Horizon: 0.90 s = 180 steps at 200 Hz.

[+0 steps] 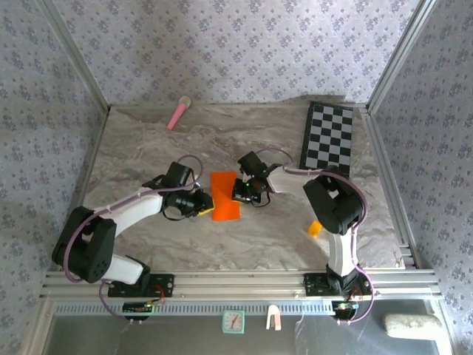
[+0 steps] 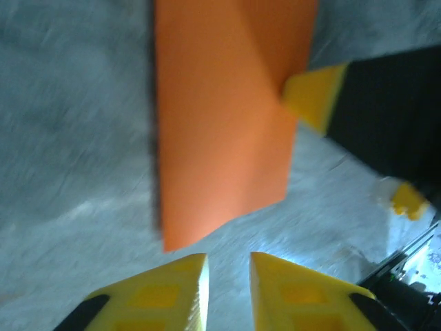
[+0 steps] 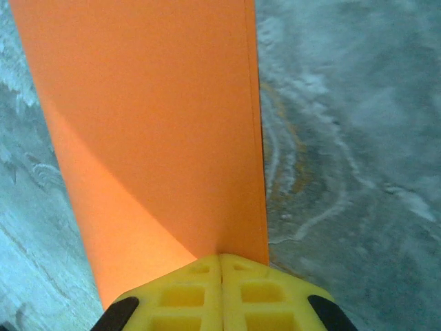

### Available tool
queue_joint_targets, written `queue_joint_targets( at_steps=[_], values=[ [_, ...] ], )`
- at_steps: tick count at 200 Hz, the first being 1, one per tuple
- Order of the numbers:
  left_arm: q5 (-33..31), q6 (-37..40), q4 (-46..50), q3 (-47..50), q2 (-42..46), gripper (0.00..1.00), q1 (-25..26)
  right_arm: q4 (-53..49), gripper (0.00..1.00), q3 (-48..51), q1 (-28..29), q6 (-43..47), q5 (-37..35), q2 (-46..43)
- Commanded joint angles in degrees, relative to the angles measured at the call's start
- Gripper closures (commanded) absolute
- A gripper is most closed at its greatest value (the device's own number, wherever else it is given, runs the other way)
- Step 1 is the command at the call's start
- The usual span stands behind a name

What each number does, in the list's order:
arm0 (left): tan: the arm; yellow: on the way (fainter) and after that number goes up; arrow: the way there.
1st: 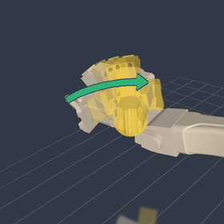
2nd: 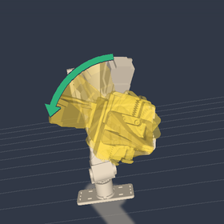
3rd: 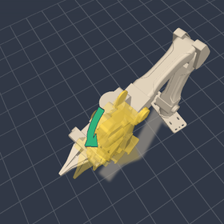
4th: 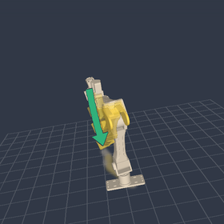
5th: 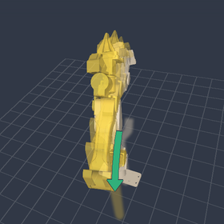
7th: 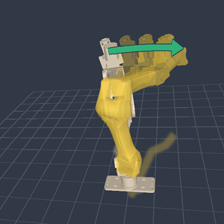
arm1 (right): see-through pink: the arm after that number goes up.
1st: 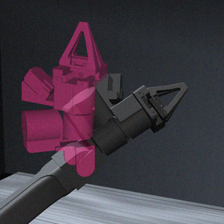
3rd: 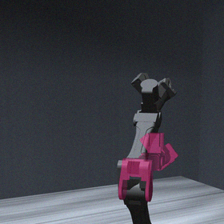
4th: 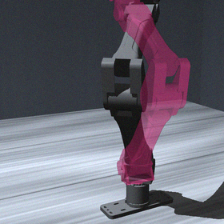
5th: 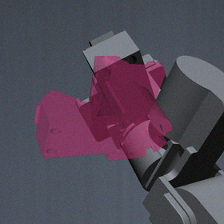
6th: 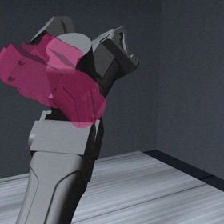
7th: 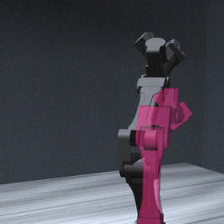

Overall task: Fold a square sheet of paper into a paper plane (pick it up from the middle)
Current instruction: First fold the square sheet of paper in half at the center of the table, then fold the triangle a second time at the center of the table.

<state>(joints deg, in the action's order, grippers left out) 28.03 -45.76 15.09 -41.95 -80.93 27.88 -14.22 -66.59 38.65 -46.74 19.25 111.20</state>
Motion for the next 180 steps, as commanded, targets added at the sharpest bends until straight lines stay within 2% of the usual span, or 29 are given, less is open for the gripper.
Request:
queue_joint_targets(
  at_steps=[1,21,40,90,122,180],
  values=[
    [-2.30,-7.25,-9.49,-1.51,-1.20,0.70,0.42,-7.15,0.94,0.98,-1.20,-4.28,-8.13,0.97],
    [-2.68,-10.15,-14.82,-2.51,-3.74,0.67,0.50,-4.21,0.93,-0.83,-1.14,-4.61,-5.52,-1.24],
    [-1.98,-10.58,-15.37,-5.05,-7.29,0.67,0.50,-2.45,0.90,-0.92,-1.22,-3.96,-3.24,-3.62],
    [1.66,-12.07,-19.03,-8.93,-14.90,0.67,0.49,2.97,0.69,8.98,-2.46,-2.96,-2.38,-13.63],
    [1.60,-11.99,-19.53,-10.72,-18.52,0.67,0.46,4.92,0.61,14.99,-3.65,-3.61,-2.50,-17.51],
    [-1.13,-12.34,-18.79,-10.89,-22.16,0.68,0.30,11.99,0.56,19.94,-3.69,-6.63,2.89,-18.02]
  ],
)
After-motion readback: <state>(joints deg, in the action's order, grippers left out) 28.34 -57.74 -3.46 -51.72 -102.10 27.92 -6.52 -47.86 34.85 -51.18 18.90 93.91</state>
